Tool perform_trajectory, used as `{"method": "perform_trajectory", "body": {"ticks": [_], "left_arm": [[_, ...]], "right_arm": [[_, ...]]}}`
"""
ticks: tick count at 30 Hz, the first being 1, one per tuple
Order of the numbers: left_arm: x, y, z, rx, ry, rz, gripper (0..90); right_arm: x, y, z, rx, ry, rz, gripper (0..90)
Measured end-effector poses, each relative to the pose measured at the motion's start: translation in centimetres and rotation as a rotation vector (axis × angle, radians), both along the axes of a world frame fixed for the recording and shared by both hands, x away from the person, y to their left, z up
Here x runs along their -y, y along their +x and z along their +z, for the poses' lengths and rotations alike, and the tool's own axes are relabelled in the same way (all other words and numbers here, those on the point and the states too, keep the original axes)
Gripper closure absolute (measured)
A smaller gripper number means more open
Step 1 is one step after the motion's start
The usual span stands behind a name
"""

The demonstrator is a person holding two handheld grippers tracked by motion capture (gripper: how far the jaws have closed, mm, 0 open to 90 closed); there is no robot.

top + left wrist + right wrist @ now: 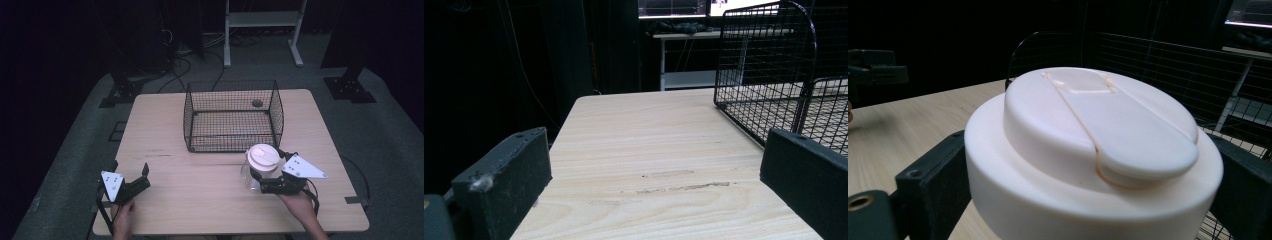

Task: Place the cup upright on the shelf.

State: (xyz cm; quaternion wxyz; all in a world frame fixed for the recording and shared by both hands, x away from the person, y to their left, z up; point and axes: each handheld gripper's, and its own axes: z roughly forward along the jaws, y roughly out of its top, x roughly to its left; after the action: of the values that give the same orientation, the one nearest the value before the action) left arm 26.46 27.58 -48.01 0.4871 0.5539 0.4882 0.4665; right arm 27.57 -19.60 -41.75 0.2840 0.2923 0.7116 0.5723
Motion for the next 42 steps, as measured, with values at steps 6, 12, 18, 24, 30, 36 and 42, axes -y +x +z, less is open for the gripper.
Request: {"method": "perform_trajectory", "body": {"ticks": [6,12,18,24,30,36,42], "left_arm": [[0.0,0.0,0.0,0.0,-0.002,0.0,0.0],[-0.1,0.0,0.0,0.001,-0.003,0.0,0.0],[0.0,0.0,0.0,0.0,-0.003,0.0,0.0],[-0.1,0.0,0.0,-0.001,-0.004,0.001,0.0],[-0.1,0.0,0.0,0.0,-0.004,0.0,0.0],[-0.1,0.0,0.0,0.0,-0.003,0.0,0.0],[0.0,0.0,0.0,0.0,-0.002,0.0,0.0]], "right_arm": [[0.0,-0.1,0.2,-0.01,-0.005,-0.003,4.3],[-0.1,-0.1,0.4,-0.02,-0.014,-0.003,4.4],[-0.2,-0.3,1.2,-0.004,-0.011,-0.001,4.4],[-0.4,-0.2,2.6,0.015,-0.005,0.005,4.4],[-0.6,0.3,4.1,0.038,-0.005,0.001,4.4],[-0.9,0.7,5.4,0.055,0.002,0.005,4.4],[-1.4,1.1,6.8,0.065,0.003,0.003,4.4]]}}
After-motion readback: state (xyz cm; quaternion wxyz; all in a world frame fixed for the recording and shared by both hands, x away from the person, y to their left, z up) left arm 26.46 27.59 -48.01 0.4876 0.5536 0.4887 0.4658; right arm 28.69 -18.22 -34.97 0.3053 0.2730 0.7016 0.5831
